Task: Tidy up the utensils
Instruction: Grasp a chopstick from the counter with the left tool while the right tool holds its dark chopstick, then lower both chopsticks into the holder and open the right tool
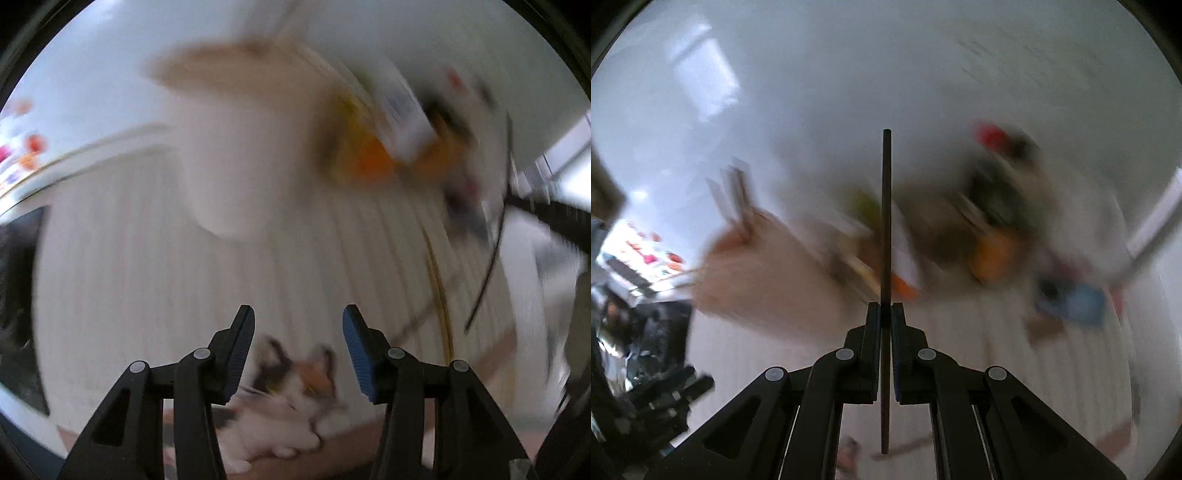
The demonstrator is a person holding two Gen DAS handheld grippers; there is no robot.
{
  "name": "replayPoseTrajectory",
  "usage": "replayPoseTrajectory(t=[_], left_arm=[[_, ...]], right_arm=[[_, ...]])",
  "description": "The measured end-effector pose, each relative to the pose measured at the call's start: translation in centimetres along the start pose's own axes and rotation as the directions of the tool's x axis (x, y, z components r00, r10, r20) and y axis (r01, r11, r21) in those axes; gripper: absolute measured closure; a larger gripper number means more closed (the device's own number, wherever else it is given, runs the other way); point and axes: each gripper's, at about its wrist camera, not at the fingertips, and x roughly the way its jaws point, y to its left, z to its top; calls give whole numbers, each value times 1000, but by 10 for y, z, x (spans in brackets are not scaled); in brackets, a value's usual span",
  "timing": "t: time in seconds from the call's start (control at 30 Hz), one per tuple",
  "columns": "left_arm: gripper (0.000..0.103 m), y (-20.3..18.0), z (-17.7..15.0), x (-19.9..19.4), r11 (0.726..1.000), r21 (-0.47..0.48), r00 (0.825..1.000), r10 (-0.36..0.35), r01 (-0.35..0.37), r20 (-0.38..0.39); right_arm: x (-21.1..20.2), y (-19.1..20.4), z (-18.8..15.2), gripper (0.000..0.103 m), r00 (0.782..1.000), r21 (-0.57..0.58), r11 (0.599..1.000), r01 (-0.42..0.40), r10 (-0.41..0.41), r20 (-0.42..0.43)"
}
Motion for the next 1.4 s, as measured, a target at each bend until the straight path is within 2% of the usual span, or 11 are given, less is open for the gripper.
replayPoseTrajectory(t=[0.17,0.3,0.37,0.4,0.47,0.5,0.53,0.77,1.03,1.2,1.4], left_arm=[[56,-95,-21,79,967,254,989,2,36,-147],[56,-162,-32,139,903,426,971,56,49,-231],[56,-183,-39,160,864,503,963,107,32,-245],[52,-193,-41,161,833,553,975,128,-7,-180],[69,-205,-40,163,814,581,979,115,4,-168],[96,-208,-38,164,820,571,978,95,30,-187],[99,-210,-36,166,824,566,977,105,20,-188],[99,-172,-19,141,913,405,989,96,-43,-112],[99,-94,-4,32,986,160,992,27,-47,123],[99,-50,28,-60,1000,22,948,14,-22,318],[99,-3,84,-143,996,-78,857,67,-32,511]], right_arm=[[10,-94,-50,98,993,164,982,89,-74,-94],[5,-146,-79,98,983,201,966,163,-140,-123],[7,-170,-96,98,975,216,958,191,-159,-157],[9,-178,-102,98,971,219,954,204,-169,-169],[17,-194,-114,98,966,233,947,220,-178,-189],[23,-206,-122,98,963,254,941,225,-175,-203],[27,-209,-125,98,963,268,937,223,-169,-211],[26,-231,-152,98,969,353,917,187,-112,-221],[-10,-182,-129,98,992,335,937,101,-68,-108],[-31,-117,-89,98,1000,285,958,-6,7,-5],[-67,-16,-21,98,984,106,986,-128,113,140]])
